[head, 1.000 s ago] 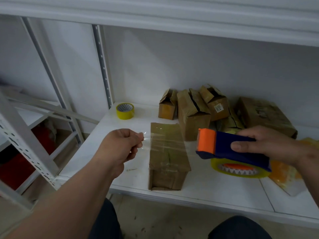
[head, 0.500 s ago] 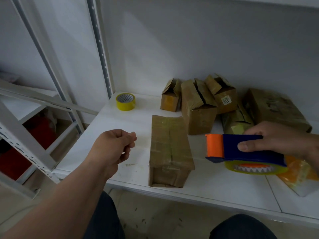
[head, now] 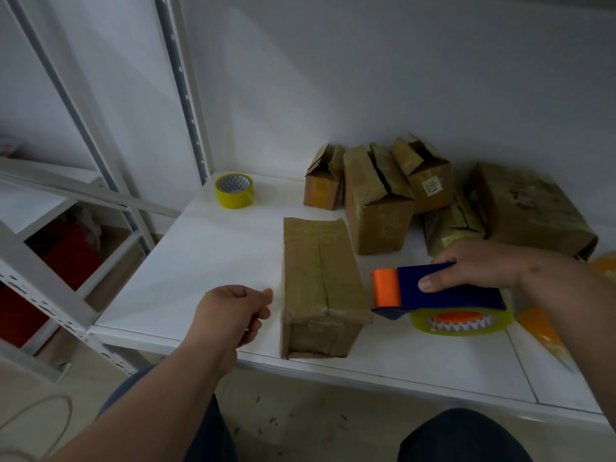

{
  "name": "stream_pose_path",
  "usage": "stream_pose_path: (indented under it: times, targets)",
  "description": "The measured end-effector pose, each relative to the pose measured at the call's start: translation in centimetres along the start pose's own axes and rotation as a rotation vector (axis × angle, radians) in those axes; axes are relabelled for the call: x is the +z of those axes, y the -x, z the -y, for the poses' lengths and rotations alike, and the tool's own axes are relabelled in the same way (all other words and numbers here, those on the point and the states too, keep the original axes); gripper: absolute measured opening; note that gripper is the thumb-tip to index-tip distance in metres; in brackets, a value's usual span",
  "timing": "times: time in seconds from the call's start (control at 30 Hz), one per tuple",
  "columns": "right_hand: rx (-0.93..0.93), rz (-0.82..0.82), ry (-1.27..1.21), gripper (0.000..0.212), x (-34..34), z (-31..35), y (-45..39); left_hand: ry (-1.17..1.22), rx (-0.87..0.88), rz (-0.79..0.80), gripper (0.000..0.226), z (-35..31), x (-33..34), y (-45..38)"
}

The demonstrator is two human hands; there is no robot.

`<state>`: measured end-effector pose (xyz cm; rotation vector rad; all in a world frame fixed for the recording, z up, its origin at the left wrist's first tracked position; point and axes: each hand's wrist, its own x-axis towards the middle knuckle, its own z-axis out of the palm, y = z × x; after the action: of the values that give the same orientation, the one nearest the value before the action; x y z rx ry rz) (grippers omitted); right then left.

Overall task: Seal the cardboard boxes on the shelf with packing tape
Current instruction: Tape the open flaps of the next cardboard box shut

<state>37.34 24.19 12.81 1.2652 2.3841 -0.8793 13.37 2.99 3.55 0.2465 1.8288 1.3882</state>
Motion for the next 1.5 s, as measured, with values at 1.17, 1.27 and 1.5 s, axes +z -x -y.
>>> stream_pose_path:
  times: [1.17, 1.27, 1.5]
  targets:
    - [-0.151, 0.014, -0.187, 0.073, 3.2, -4.2, -1.3, -1.243, 0.782, 0.305, 0.095, -2.4, 2.8, -1.2]
    - [-0.128, 0.038, -0.067, 0.052, 2.7, -2.1, -1.8, -1.217, 0.785, 0.296, 0.095, -2.1, 2.9, -1.3]
    - [-0.015, 0.133, 0.193, 0.038, 0.4, 3.6, -2.9, -1.199, 0.801, 0.298, 0.095, -2.0, 2.9, -1.1]
